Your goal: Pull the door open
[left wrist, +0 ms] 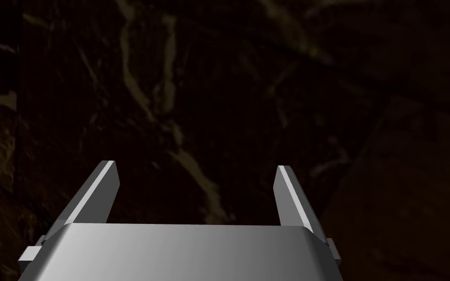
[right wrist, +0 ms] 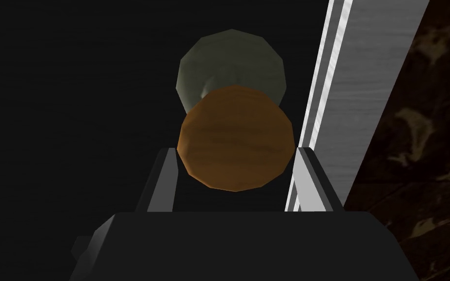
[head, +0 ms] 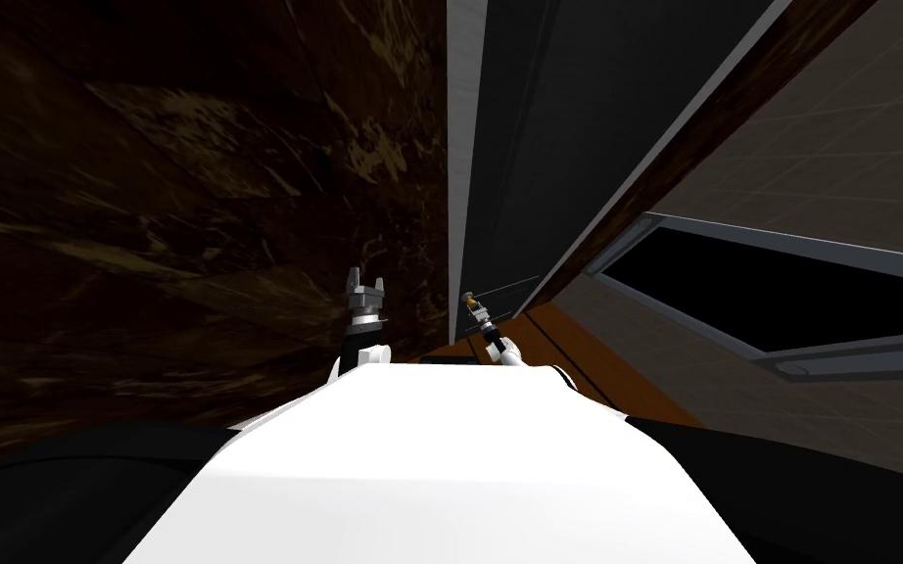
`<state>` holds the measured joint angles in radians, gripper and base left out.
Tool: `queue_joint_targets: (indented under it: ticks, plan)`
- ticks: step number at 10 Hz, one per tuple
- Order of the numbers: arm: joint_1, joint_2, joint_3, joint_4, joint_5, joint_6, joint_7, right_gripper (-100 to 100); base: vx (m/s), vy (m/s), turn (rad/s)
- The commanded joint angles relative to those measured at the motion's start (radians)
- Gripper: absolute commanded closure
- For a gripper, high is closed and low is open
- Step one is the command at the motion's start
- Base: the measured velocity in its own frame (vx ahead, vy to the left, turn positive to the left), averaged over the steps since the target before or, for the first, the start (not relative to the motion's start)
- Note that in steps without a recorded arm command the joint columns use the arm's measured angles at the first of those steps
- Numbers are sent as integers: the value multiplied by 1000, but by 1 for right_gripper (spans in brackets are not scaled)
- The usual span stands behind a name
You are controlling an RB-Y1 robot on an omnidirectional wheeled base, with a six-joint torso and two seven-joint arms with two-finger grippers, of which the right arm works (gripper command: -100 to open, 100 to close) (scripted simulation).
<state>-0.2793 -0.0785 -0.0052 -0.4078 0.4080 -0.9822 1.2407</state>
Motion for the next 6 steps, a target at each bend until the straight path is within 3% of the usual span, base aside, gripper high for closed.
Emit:
queue_joint_targets:
  ticks: [1,2,3,5,6]
  plan:
    - [1,-1,0,1,0,2,0,100,0,0,0]
    - [1,-1,0,1,0,2,0,100,0,0,0]
    - [2,-4,1,-1,-14,5,-26,100,1,-61,170]
    - [6,-10,4,-3,-40,12,-78,100,-10,-121,294]
    - [6,-10,4,-3,-40,12,-78,100,-13,-75,110]
